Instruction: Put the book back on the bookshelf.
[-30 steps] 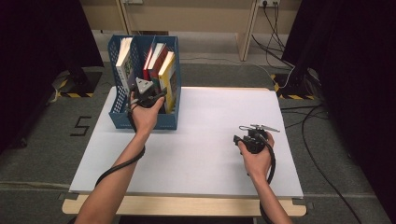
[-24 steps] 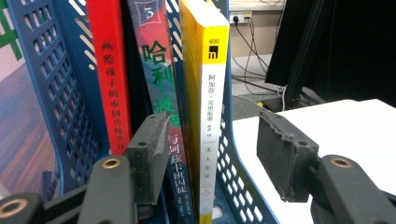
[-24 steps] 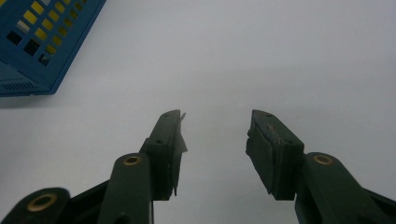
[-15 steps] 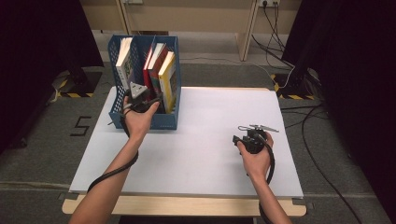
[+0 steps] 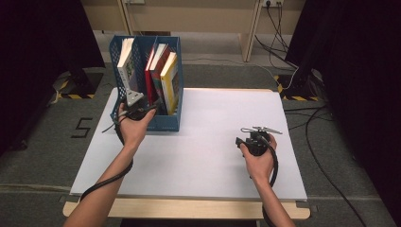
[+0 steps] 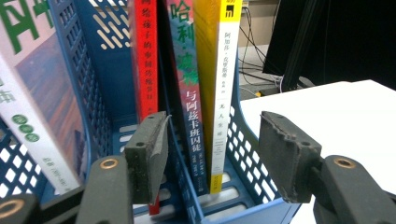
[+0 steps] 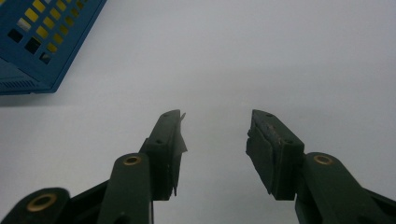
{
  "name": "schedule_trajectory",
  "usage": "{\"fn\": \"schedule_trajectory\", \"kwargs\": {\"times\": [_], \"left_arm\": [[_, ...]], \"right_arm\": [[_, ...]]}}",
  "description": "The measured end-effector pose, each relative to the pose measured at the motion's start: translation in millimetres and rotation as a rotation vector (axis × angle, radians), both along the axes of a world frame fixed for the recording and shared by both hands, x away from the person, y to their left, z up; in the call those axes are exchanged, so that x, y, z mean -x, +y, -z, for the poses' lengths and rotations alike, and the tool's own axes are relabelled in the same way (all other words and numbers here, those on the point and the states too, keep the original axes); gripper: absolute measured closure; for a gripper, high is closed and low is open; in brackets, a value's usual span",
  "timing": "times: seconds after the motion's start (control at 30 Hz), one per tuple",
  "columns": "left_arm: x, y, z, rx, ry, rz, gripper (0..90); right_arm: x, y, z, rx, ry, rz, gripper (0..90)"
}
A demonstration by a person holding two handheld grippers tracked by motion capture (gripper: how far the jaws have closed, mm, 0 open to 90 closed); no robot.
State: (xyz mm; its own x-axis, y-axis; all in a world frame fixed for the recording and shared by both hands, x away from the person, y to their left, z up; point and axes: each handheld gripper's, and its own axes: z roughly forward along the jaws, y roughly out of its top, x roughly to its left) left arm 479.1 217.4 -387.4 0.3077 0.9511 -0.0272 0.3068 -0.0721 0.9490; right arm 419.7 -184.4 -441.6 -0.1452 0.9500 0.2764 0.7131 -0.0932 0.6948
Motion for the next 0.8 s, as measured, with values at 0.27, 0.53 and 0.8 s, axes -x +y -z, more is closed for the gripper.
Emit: {"fn": "schedule_trajectory", "kwargs": {"times": [0.27, 0.53, 0.8], "left_arm": [[9.5, 14.1, 5.3, -0.018, 0.007, -0.002, 41.9], [18.0, 27.6, 10.4, -0.019, 0.018, 0.0, 41.6], [28.7, 42.9, 22.6, -0.014, 0.047, -0.003, 41.3]], "right_arm": [[0.7, -1.7, -1.0, 0.003, -0.001, 0.001, 54.5], [1.4, -1.8, -0.7, 0.004, -0.002, 0.0, 54.4], [3.4, -5.1, 1.1, 0.008, 0.005, 0.008, 54.5]]}}
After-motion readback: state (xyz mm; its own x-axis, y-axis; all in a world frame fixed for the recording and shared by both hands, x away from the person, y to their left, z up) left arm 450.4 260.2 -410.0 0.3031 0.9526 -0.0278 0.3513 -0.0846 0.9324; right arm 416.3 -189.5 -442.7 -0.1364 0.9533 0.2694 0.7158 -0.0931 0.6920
